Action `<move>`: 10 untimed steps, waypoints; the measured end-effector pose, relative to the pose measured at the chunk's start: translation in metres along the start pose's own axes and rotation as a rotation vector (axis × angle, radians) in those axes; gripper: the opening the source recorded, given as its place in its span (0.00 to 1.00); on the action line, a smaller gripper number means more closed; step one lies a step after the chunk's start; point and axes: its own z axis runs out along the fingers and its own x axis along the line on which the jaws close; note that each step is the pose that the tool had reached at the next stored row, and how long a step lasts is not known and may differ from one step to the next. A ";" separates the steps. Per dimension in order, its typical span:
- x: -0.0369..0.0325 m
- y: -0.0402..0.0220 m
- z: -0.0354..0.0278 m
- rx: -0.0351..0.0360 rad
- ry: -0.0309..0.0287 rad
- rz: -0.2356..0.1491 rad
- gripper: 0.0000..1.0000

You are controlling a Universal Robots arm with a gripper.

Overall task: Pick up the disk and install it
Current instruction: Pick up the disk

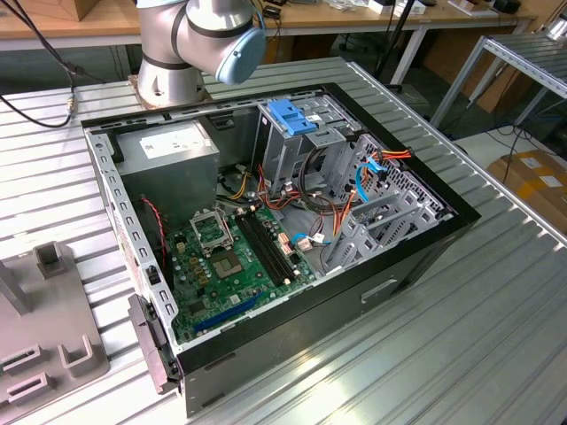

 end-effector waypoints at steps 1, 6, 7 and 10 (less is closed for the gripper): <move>0.0000 0.0000 0.0000 0.0000 0.0000 0.000 0.11; 0.0000 0.0000 0.0000 0.0000 -0.0001 -0.002 0.11; 0.0000 0.0000 0.0000 0.0000 -0.0001 -0.002 0.11; 0.0000 0.0000 0.0000 0.0001 -0.0001 -0.002 0.11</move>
